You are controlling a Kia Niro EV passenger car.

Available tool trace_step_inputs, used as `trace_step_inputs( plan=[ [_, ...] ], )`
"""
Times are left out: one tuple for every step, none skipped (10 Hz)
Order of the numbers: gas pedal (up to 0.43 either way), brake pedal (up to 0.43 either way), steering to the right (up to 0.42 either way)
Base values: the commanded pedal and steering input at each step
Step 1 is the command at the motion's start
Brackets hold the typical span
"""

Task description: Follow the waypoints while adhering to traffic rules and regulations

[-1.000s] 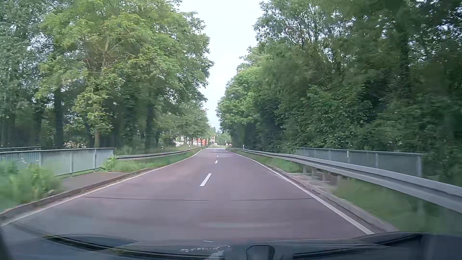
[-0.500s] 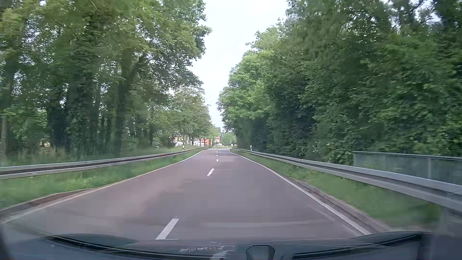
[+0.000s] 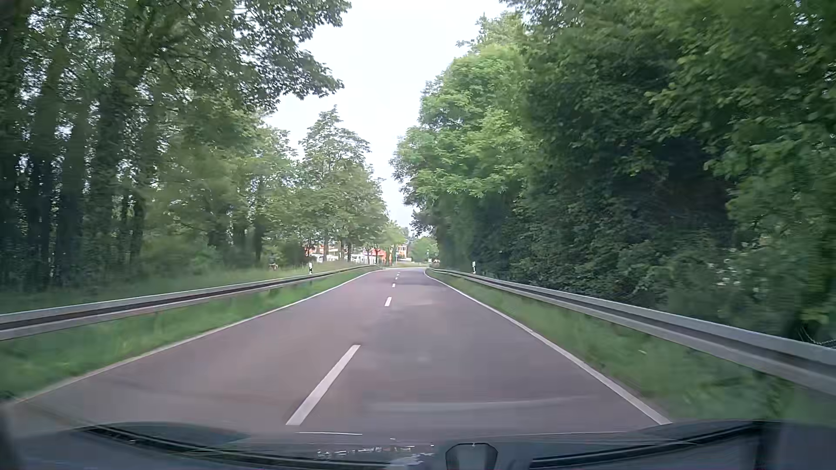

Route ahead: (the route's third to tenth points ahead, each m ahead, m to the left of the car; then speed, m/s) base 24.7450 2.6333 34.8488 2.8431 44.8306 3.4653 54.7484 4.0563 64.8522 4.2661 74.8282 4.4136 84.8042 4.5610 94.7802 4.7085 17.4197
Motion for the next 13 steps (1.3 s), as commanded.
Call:
trace_step_inputs(
  plan=[
    [0.138, 0.000, -0.012],
    [0.138, 0.000, -0.012],
    [0.138, 0.000, -0.011],
    [0.130, 0.000, -0.010],
    [0.118, 0.000, -0.009],
    [0.098, 0.000, -0.009],
    [0.098, 0.000, -0.008],
    [0.098, 0.000, -0.007],
    [0.098, 0.000, -0.006],
    [0.098, 0.000, -0.005],
    [0.098, 0.000, -0.004],
    [0.087, 0.000, -0.004],
    [0.087, 0.000, -0.004]
  ],
)
